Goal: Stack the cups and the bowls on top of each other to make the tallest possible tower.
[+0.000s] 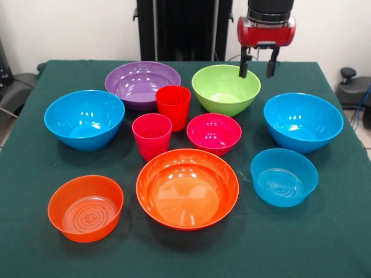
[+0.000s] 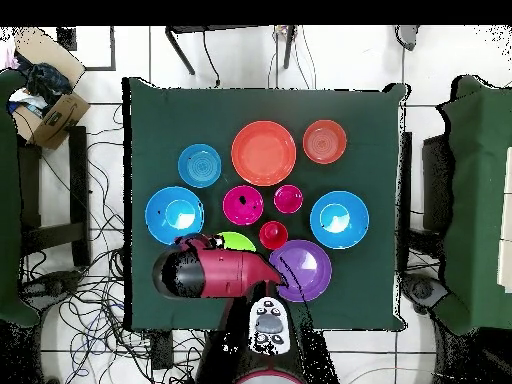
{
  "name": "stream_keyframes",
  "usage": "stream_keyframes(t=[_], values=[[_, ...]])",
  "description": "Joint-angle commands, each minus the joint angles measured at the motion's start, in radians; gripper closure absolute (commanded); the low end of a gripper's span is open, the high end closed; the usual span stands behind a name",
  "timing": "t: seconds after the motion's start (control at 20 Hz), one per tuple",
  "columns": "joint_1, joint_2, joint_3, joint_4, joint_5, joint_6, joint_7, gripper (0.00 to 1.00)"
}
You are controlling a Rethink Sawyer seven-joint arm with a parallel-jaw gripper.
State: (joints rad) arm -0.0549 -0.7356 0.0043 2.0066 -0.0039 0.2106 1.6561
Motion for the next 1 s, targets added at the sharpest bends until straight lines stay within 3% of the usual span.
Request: stream_keyframes(t=[0.05, 0.45, 1.0], values=[[-0.015, 0.063, 0.072, -0.012, 0.019, -0.042, 0.171, 0.0], [0.011, 0.097, 0.051, -0.063, 0.053, -0.039, 0.198, 0.0], [-0.008, 0.111, 0.048, -0.089, 0.052, -0.031, 0.178, 0.0]])
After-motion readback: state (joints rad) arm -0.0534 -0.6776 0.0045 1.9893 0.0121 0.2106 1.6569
